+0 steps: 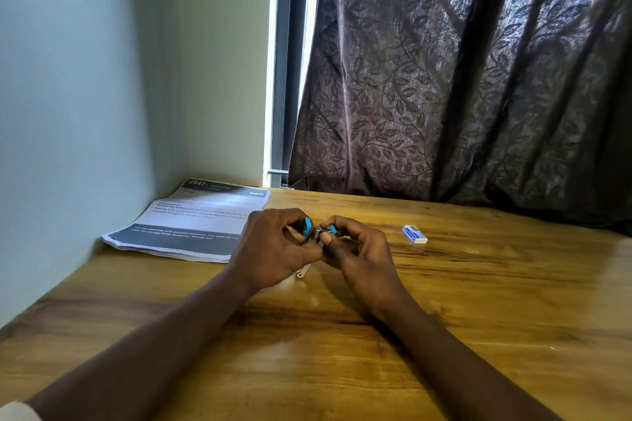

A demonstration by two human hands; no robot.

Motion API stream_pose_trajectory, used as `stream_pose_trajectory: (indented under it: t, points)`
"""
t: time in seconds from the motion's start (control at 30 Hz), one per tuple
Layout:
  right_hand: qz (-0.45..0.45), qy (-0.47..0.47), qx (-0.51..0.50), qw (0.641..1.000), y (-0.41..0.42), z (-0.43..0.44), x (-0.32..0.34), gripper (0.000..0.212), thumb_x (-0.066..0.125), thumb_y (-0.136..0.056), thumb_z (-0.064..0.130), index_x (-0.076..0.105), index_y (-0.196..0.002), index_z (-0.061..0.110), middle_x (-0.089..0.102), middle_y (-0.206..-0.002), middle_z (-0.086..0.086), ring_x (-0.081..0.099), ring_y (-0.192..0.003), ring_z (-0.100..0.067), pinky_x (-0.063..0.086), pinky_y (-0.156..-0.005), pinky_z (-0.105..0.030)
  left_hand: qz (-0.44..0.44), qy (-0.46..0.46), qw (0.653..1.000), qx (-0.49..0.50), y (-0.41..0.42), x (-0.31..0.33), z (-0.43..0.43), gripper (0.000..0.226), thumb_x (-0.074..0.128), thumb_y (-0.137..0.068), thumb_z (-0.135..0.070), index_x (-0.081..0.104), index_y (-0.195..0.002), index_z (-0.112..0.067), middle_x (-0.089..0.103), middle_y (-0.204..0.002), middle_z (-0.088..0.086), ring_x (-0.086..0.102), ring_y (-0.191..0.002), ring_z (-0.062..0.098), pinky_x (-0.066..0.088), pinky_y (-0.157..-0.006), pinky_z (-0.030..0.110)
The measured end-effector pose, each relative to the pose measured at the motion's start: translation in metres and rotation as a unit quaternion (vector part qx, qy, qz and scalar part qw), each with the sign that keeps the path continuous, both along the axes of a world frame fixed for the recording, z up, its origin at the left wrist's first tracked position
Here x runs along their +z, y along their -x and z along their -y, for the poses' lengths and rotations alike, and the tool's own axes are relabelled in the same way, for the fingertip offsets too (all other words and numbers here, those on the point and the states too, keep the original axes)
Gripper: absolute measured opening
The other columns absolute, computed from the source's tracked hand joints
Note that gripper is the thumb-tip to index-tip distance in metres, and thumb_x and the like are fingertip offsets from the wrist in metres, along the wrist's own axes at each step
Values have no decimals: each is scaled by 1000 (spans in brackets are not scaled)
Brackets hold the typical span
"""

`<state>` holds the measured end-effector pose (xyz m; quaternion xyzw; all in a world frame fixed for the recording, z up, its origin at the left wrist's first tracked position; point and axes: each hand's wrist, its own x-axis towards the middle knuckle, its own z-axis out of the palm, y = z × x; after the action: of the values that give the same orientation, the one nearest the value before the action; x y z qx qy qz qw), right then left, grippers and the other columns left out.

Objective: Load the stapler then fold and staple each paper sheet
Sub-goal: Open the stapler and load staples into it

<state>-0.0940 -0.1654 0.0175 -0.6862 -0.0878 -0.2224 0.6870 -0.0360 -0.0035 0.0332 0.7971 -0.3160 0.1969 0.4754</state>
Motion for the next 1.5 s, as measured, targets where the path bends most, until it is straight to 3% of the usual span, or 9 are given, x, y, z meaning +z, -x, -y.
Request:
stream_pose_trajectory:
  t: [0.13,0.23,0.4,0.57,0.73,0.87,1.07,1.3,1.5]
  points:
    - [-8,-131,-31,991,2,9,8,13,61,-96,-2,68,-101,7,66,-100,-11,74,-82,-11,61,-75,-23,-77,128,989,-6,-10,2,-5,8,81,-77,-12,77,-84,-16,78,-77,-2,77,-70,14,64,-74,42]
    - [-23,-159,-46,986,0,12,8,11,62,-96,-1,68,-102,7,67,-104,-15,74,-86,-14,61,-74,-24,-133,166,976,-55,-11,1,-7,11,74,-87,-5,76,-94,-13,80,-90,4,78,-86,21,63,-81,43]
    - [-56,-295,-43,953,-3,17,12,18,53,-96,-10,65,-96,4,68,-94,-15,68,-101,-36,64,-69,-27,-314,377,863,-122,-19,5,-8,14,58,-98,-2,71,-103,-4,78,-105,18,76,-98,30,64,-80,33]
    - [-130,-300,16,945,3,16,16,23,44,-89,-20,62,-97,-7,64,-123,-24,67,-111,-42,65,-72,-31,-392,436,791,-175,-28,5,-14,25,56,-99,-2,63,-123,2,76,-109,21,76,-101,30,64,-80,33]
    - [-189,-190,77,960,8,24,19,36,47,-90,-8,58,-124,-15,68,-118,-29,72,-88,-36,62,-64,-34,-398,389,808,-194,-28,5,-17,29,54,-97,5,62,-123,-4,74,-113,24,76,-100,33,63,-81,37]
    - [-202,-52,98,973,15,22,22,37,65,-95,25,68,-117,-4,71,-108,-31,69,-77,-32,53,-58,-32,-387,315,836,-227,-22,2,-15,27,54,-95,9,62,-117,-5,74,-115,22,73,-107,37,60,-89,44]
    - [-209,39,81,974,15,15,19,49,61,-96,43,69,-109,-3,73,-105,-28,69,-71,-27,53,-51,-25,-282,163,919,-224,-10,0,-9,25,63,-93,3,64,-115,-10,78,-109,10,73,-93,14,52,-64,20]
    - [-201,164,-15,966,20,6,19,52,59,-90,64,76,-90,14,70,-73,-4,63,-54,-18,46,-46,-25,-281,165,906,-271,-8,-4,-8,25,65,-89,6,67,-109,-9,75,-101,11,68,-91,20,57,-78,26]
    - [-159,237,-100,953,19,9,14,53,62,-82,72,77,-73,22,72,-66,1,56,-50,-7,45,-57,-33,-269,151,909,-280,-6,-5,-5,22,66,-87,6,65,-105,-7,77,-105,13,71,-93,18,57,-76,25]
